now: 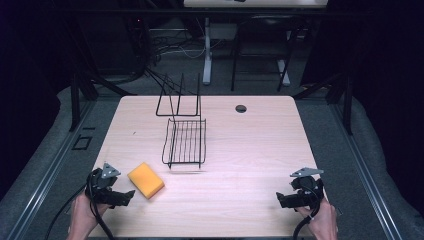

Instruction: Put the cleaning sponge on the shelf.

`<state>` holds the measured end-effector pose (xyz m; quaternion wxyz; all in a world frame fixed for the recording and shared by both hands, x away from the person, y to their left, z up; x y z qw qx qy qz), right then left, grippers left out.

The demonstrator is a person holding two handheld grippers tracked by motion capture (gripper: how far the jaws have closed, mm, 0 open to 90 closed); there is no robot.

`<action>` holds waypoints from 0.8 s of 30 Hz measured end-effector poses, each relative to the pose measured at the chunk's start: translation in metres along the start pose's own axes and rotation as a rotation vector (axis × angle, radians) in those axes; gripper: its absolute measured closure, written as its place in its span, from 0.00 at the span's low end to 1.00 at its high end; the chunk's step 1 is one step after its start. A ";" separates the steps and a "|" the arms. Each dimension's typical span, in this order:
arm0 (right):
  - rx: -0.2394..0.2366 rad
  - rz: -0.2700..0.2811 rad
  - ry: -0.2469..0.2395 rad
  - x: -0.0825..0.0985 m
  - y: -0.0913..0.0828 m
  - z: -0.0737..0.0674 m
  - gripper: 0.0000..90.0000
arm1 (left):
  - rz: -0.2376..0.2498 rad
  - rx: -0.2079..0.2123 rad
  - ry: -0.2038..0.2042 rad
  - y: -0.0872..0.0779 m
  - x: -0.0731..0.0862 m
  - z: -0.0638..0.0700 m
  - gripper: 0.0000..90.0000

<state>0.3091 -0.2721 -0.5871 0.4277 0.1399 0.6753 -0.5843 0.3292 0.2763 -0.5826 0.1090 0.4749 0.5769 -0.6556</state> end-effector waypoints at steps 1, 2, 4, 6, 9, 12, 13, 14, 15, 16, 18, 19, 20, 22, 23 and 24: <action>-0.003 -0.006 -0.002 0.000 0.000 0.000 0.00 | 0.001 0.001 0.002 0.000 -0.001 0.001 0.00; -0.003 -0.006 -0.002 0.000 0.000 0.000 0.00 | 0.001 0.001 0.002 0.000 -0.001 0.001 0.00; -0.003 -0.005 -0.005 0.000 0.000 -0.001 0.00 | 0.002 -0.005 0.008 -0.001 -0.003 0.004 0.00; -0.003 -0.008 -0.002 0.000 -0.001 -0.001 0.00 | 0.004 0.000 0.024 -0.002 -0.006 0.007 0.00; -0.005 -0.012 0.005 0.002 0.000 0.000 0.01 | 0.008 0.015 0.044 -0.002 -0.009 0.015 0.00; -0.011 -0.021 0.015 0.003 0.002 0.001 0.01 | 0.010 0.023 0.056 -0.001 -0.011 0.019 0.00; -0.014 -0.030 0.015 0.004 0.002 0.000 0.01 | 0.014 0.024 0.057 0.000 -0.012 0.021 0.00; -0.014 -0.032 0.013 0.004 0.003 0.000 0.01 | 0.017 0.028 0.054 0.000 -0.013 0.023 0.00; -0.015 -0.038 0.011 0.005 0.004 0.000 0.01 | 0.021 0.032 0.059 0.000 -0.014 0.025 0.00; -0.017 -0.037 0.010 0.005 0.004 -0.002 0.01 | 0.024 0.038 0.068 -0.001 -0.017 0.028 0.00; -0.016 -0.035 0.007 0.004 0.004 -0.002 0.02 | 0.028 0.044 0.076 0.000 -0.019 0.032 0.00; -0.016 -0.035 0.007 0.004 0.004 -0.002 0.02 | 0.028 0.044 0.076 0.000 -0.019 0.032 0.00; -0.020 -0.032 0.009 0.004 0.005 -0.002 0.02 | 0.031 0.048 0.076 0.001 -0.020 0.034 0.00; -0.019 -0.034 0.008 0.004 0.005 -0.002 0.02 | 0.029 0.056 0.083 0.002 -0.021 0.037 0.00; -0.015 -0.053 -0.007 0.004 0.003 0.000 0.02 | 0.027 0.057 0.090 0.003 -0.021 0.039 0.00; -0.016 -0.052 -0.007 0.004 0.003 -0.001 0.02 | 0.026 0.060 0.096 0.004 -0.021 0.041 0.00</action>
Point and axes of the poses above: each handheld gripper's, and its own axes: y roughly forward along the jaws, x roughly out of its underside, z roughly to its right, the point moved 6 cm from there along y, roughly forward along the jaws, and after that the axes turned 13 degrees about z, right-handed, at the moved point
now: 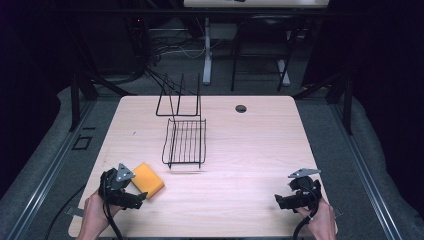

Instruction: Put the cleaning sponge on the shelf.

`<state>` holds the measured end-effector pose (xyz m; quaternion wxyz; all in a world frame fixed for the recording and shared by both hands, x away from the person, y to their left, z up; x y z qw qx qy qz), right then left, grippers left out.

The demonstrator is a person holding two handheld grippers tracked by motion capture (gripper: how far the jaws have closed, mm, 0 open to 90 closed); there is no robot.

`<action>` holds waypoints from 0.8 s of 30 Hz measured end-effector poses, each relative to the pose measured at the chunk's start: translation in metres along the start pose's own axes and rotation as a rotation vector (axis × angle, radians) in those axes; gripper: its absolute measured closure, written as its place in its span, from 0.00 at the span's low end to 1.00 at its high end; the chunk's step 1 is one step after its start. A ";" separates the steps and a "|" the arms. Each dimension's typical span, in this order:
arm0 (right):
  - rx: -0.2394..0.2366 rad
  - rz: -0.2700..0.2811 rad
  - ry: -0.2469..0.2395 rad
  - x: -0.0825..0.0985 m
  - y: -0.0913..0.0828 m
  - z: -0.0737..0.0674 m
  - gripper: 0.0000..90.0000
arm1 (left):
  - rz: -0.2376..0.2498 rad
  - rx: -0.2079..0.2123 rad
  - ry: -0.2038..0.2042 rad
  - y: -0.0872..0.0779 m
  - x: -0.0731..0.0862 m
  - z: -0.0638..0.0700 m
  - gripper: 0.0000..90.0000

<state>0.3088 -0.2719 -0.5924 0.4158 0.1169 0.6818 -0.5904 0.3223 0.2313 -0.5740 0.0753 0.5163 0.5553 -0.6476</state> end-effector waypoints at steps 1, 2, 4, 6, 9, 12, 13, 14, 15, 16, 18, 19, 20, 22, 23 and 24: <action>0.000 0.012 0.011 0.000 0.001 -0.001 0.02 | 0.002 0.002 0.005 0.001 0.000 0.002 0.00; -0.006 0.019 0.017 0.000 0.002 -0.002 0.03 | 0.003 0.005 0.011 0.001 -0.001 0.003 0.00; -0.005 0.013 0.012 0.000 0.001 -0.002 0.03 | 0.008 0.002 0.016 0.003 -0.001 0.005 0.00; -0.001 0.011 0.011 0.000 0.002 -0.003 0.03 | 0.010 0.005 0.021 0.004 -0.002 0.007 0.00; 0.001 -0.008 -0.002 0.000 0.001 -0.002 0.03 | -0.005 0.010 0.032 0.007 -0.001 0.010 0.00; -0.005 0.007 0.010 0.000 0.002 -0.003 0.03 | -0.031 0.023 0.043 0.011 -0.001 0.013 0.00; 0.004 -0.008 -0.007 0.000 0.000 -0.002 0.03 | -0.042 0.032 0.048 0.011 -0.001 0.015 0.00; -0.004 0.013 0.010 0.000 0.002 -0.004 0.03 | -0.046 0.035 0.055 0.012 -0.002 0.016 0.00; -0.003 0.012 0.009 0.000 0.002 -0.003 0.03 | -0.058 0.035 0.065 0.013 -0.002 0.017 0.00; -0.003 0.014 0.011 0.000 0.002 -0.003 0.03 | -0.067 0.037 0.070 0.013 -0.003 0.018 0.00; 0.005 0.013 0.008 0.000 0.002 -0.002 0.03 | -0.075 0.033 0.080 0.016 -0.005 0.019 0.00; 0.002 0.015 0.011 0.000 0.002 -0.002 0.03 | -0.082 0.034 0.086 0.018 -0.006 0.019 0.00; 0.007 0.011 0.007 0.000 0.002 -0.002 0.04 | -0.085 0.030 0.090 0.019 -0.007 0.019 0.01; 0.004 0.014 0.008 0.000 0.001 -0.003 0.04 | -0.094 0.030 0.094 0.023 -0.010 0.019 0.03; 0.009 0.017 0.006 -0.001 0.000 -0.002 0.04 | -0.102 0.032 0.094 0.026 -0.010 0.019 0.04; 0.006 0.021 0.010 -0.001 0.000 -0.002 0.04 | -0.113 0.034 0.095 0.027 -0.010 0.019 0.06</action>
Point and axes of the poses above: each handheld gripper's, and its own axes: y roughly forward along the jaws, x roughly out of its underside, z roughly to its right, the point moved 6 cm from there along y, roughly forward along the jaws, and after that the axes turned 13 degrees about z, right-handed, at the moved point
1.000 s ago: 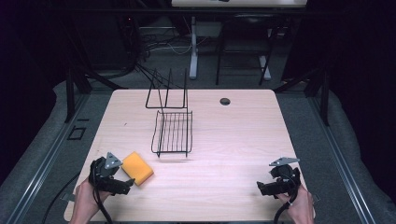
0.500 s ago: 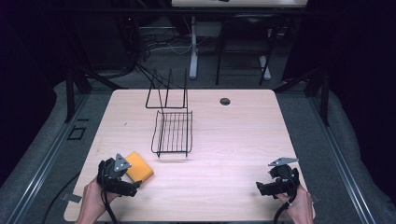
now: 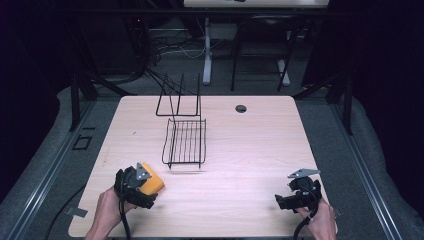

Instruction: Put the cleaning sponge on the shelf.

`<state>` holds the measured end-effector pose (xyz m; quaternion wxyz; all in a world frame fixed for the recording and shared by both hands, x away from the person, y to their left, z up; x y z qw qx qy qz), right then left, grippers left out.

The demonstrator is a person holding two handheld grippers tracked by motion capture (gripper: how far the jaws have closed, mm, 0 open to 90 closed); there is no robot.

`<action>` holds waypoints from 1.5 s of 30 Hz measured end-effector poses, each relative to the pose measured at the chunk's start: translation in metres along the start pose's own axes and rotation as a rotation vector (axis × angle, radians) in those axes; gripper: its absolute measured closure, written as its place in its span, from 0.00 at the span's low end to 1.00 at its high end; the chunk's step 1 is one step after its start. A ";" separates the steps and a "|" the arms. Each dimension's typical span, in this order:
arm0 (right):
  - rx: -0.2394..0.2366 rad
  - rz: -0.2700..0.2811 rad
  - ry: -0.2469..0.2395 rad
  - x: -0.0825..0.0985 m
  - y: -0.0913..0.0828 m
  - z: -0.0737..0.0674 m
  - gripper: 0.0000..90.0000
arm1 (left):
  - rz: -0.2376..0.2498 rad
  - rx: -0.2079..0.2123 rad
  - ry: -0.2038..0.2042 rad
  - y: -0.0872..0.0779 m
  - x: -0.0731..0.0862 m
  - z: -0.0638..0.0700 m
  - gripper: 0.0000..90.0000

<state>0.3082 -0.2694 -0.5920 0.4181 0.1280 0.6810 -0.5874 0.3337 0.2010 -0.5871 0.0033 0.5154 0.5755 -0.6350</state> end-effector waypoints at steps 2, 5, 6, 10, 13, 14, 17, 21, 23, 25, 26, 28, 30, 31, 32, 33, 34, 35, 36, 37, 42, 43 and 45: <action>0.002 0.001 0.003 0.000 0.000 0.001 0.04 | -0.015 0.005 0.004 0.004 0.001 0.001 0.09; -0.001 -0.004 0.001 0.000 -0.001 0.001 0.04 | -0.036 0.006 0.014 0.007 0.002 0.002 0.17; 0.001 -0.004 0.001 0.000 -0.001 0.001 0.04 | -0.042 0.005 0.017 0.008 0.002 0.002 0.17; 0.007 0.002 0.007 0.000 -0.002 0.001 0.04 | -0.044 0.000 0.029 0.008 0.002 0.003 0.26; 0.009 0.002 0.009 0.000 -0.002 0.002 0.04 | -0.047 -0.013 0.046 0.008 0.002 0.004 0.34; 0.007 0.001 0.009 0.000 -0.002 0.002 0.04 | -0.047 -0.017 0.052 0.008 0.002 0.004 0.37; 0.009 0.001 0.008 0.001 -0.001 0.002 0.04 | -0.053 -0.017 0.067 0.008 0.003 0.005 0.41; 0.009 -0.003 0.006 0.001 -0.001 0.001 0.04 | -0.050 -0.026 0.086 0.007 0.003 0.007 0.45; 0.009 -0.002 0.006 0.001 -0.001 0.002 0.05 | -0.048 -0.036 0.102 0.007 0.003 0.008 0.48; 0.009 -0.003 0.007 0.001 -0.001 0.002 0.05 | -0.039 -0.046 0.123 0.007 0.002 0.010 0.50; 0.009 -0.003 0.007 0.001 -0.001 0.002 0.05 | -0.040 -0.042 0.130 0.006 0.003 0.011 0.52; 0.010 -0.005 0.006 0.002 -0.001 0.002 0.05 | -0.037 -0.045 0.139 0.006 0.003 0.011 0.54; 0.009 -0.006 0.007 0.002 -0.001 0.002 0.05 | -0.038 -0.043 0.147 0.005 0.003 0.012 0.56; 0.010 -0.006 0.007 0.002 -0.001 0.002 0.05 | -0.041 -0.043 0.154 0.005 0.003 0.012 0.57; 0.009 -0.007 0.007 0.002 -0.001 0.002 0.05 | -0.041 -0.043 0.155 0.006 0.003 0.013 0.58; 0.012 -0.009 0.005 0.002 -0.001 0.002 0.05 | -0.042 -0.043 0.159 0.006 0.003 0.013 0.60; 0.010 -0.008 0.007 0.002 -0.001 0.002 0.05 | -0.044 -0.042 0.164 0.005 0.003 0.014 0.61; 0.006 -0.011 0.005 0.002 -0.001 0.002 0.05 | -0.044 -0.041 0.167 0.005 0.003 0.014 0.63; 0.007 -0.011 0.005 0.002 -0.001 0.002 0.05 | -0.042 -0.038 0.170 0.005 0.003 0.015 0.65; 0.010 -0.008 0.007 0.002 -0.001 0.002 0.05 | -0.042 -0.034 0.175 0.005 0.004 0.015 0.67; 0.012 -0.008 0.003 0.002 -0.002 0.003 0.05 | -0.033 -0.011 0.183 0.004 0.004 0.014 0.76; 0.014 -0.005 0.001 0.002 -0.001 0.003 0.05 | -0.025 -0.012 0.184 0.004 0.004 0.014 0.77; 0.015 -0.003 0.001 0.002 -0.001 0.003 0.05 | -0.023 -0.012 0.186 0.003 0.004 0.013 0.79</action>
Point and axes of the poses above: each handheld gripper's, and its own axes: y roughly forward along the jaws, x roughly out of its underside, z roughly to its right, the point moved 6 cm from there along y, roughly forward along the jaws, and after that the axes turned 13 degrees about z, right-handed, at the moved point
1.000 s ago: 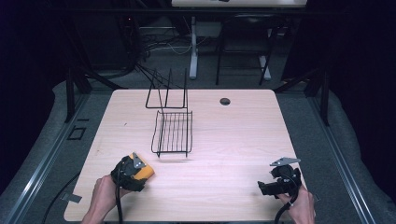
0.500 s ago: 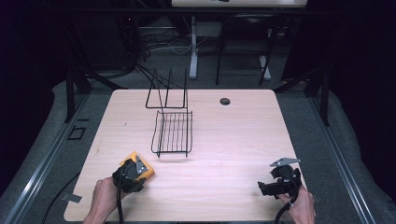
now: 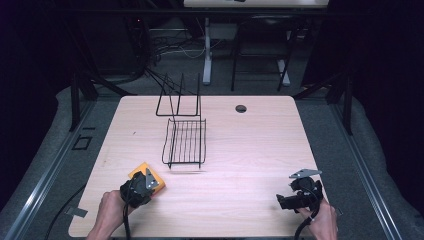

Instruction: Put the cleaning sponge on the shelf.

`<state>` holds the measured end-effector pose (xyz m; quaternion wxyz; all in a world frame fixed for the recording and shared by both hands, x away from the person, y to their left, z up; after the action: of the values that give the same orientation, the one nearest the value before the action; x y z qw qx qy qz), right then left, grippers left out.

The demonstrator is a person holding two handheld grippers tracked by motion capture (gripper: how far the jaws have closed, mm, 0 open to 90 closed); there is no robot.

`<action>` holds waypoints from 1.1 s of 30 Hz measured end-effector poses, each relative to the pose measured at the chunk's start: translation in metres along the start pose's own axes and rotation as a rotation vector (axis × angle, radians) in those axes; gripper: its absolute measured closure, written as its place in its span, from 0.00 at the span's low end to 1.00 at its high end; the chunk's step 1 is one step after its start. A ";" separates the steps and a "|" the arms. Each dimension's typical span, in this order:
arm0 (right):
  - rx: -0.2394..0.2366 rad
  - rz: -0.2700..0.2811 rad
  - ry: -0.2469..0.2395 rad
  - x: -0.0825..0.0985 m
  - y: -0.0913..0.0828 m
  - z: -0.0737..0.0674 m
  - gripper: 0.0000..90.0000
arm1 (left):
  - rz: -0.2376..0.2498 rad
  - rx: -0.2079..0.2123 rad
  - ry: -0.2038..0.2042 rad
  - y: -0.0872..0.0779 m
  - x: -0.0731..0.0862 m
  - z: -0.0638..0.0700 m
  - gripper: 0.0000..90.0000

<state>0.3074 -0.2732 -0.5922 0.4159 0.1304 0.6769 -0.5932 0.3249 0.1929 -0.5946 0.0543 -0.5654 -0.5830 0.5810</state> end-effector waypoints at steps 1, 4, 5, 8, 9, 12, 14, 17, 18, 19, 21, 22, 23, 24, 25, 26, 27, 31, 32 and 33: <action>0.000 0.000 -0.001 0.000 0.000 0.000 0.05 | 0.000 0.000 -0.001 0.000 0.000 0.000 0.79; 0.002 0.000 0.000 0.000 0.000 0.000 0.05 | 0.005 -0.003 -0.003 -0.002 0.000 -0.002 0.80; 0.002 0.000 -0.001 0.000 0.000 0.000 0.05 | 0.009 -0.009 -0.003 -0.002 0.000 -0.002 0.80; 0.003 0.002 -0.001 0.000 -0.001 0.001 0.05 | 0.014 -0.019 -0.004 -0.005 -0.001 -0.004 0.81; 0.005 0.005 0.000 0.000 -0.001 0.001 0.05 | 0.012 -0.019 -0.001 -0.006 -0.001 -0.005 0.81; 0.007 0.005 0.000 0.000 -0.001 0.001 0.06 | 0.015 -0.035 0.003 -0.009 -0.002 -0.006 0.82; 0.008 0.005 -0.001 -0.001 -0.001 0.001 0.06 | 0.014 -0.042 0.006 -0.011 -0.002 -0.007 0.83; 0.009 0.006 -0.003 -0.001 -0.001 0.001 0.06 | 0.015 -0.053 0.016 -0.013 -0.002 -0.008 0.83; 0.010 0.007 -0.003 -0.001 -0.001 0.001 0.06 | 0.015 -0.054 0.018 -0.014 -0.002 -0.009 0.83; 0.011 0.007 -0.004 -0.001 -0.001 0.001 0.06 | 0.017 -0.061 0.022 -0.015 -0.003 -0.009 0.83; 0.013 0.009 -0.004 -0.001 -0.002 0.002 0.06 | 0.020 -0.064 0.024 -0.017 -0.004 -0.010 0.83; 0.010 0.008 -0.004 -0.001 -0.002 0.002 0.06 | 0.027 -0.074 0.027 -0.018 -0.004 -0.010 0.83; 0.012 0.012 -0.004 -0.001 -0.002 0.002 0.06 | 0.029 -0.076 0.028 -0.019 -0.005 -0.011 0.83; 0.012 0.011 -0.004 -0.001 -0.002 0.002 0.06 | 0.027 -0.075 0.027 -0.020 -0.005 -0.011 0.83; 0.012 0.012 -0.003 -0.001 -0.002 0.002 0.06 | 0.035 -0.082 0.027 -0.021 -0.006 -0.011 0.83; 0.012 0.013 -0.003 -0.001 -0.002 0.002 0.06 | 0.036 -0.085 0.028 -0.022 -0.006 -0.012 0.83; 0.013 0.014 -0.004 -0.001 -0.002 0.002 0.06 | 0.041 -0.090 0.027 -0.023 -0.007 -0.012 0.83; 0.016 0.015 -0.002 -0.001 -0.002 0.002 0.06 | 0.050 -0.095 0.026 -0.028 -0.009 -0.014 0.83; 0.016 0.015 -0.001 -0.001 -0.002 0.003 0.06 | 0.058 -0.104 0.025 -0.029 -0.010 -0.015 0.83; 0.016 0.015 -0.001 -0.001 -0.002 0.003 0.06 | 0.060 -0.106 0.023 -0.030 -0.010 -0.015 0.82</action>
<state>0.3079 -0.2757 -0.5895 0.4195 0.1384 0.6709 -0.5956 0.3216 0.2044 -0.5615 0.0135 -0.5915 -0.5949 0.5441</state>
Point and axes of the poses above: each handheld gripper's, and its own axes: y roughly forward along the jaws, x roughly out of its underside, z roughly to its right, the point moved 6 cm from there along y, roughly forward along the jaws, and after that the axes turned 13 degrees about z, right-handed, at the moved point
